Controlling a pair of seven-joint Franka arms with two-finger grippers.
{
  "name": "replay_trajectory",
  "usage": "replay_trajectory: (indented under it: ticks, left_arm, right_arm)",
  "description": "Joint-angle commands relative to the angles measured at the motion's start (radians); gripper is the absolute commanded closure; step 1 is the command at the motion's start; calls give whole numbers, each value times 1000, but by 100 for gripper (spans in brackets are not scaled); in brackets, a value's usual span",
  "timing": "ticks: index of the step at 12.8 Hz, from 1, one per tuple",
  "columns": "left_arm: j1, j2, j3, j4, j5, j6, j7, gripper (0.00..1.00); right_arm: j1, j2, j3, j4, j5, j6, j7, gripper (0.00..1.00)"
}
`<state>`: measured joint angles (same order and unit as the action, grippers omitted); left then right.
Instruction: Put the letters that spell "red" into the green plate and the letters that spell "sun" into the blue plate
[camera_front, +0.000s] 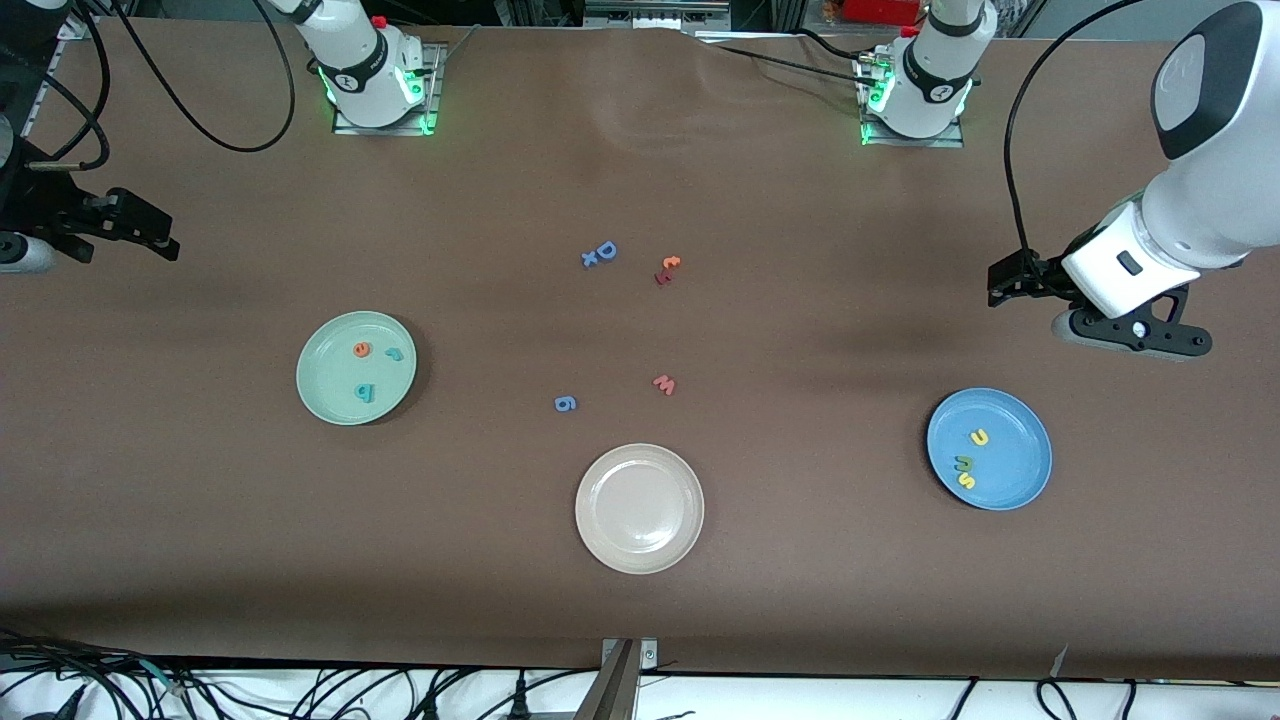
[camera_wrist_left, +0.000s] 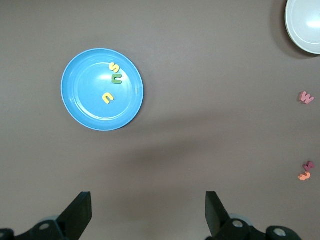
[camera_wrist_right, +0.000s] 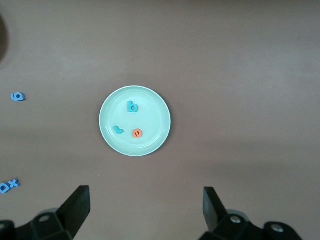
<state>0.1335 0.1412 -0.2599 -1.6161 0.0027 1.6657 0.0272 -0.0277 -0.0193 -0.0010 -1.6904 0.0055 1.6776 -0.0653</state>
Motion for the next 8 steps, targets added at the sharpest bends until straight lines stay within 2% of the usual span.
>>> replay_trajectory:
  ticks: [1, 8]
  left_arm:
    - [8, 14, -16, 25, 34, -6, -13, 0]
    - [8, 14, -16, 25, 36, -6, -13, 0]
  right_arm:
    - [0, 9, -1, 21, -7, -10, -11, 0]
    - [0, 13, -1, 29, 1, 11, 5, 0]
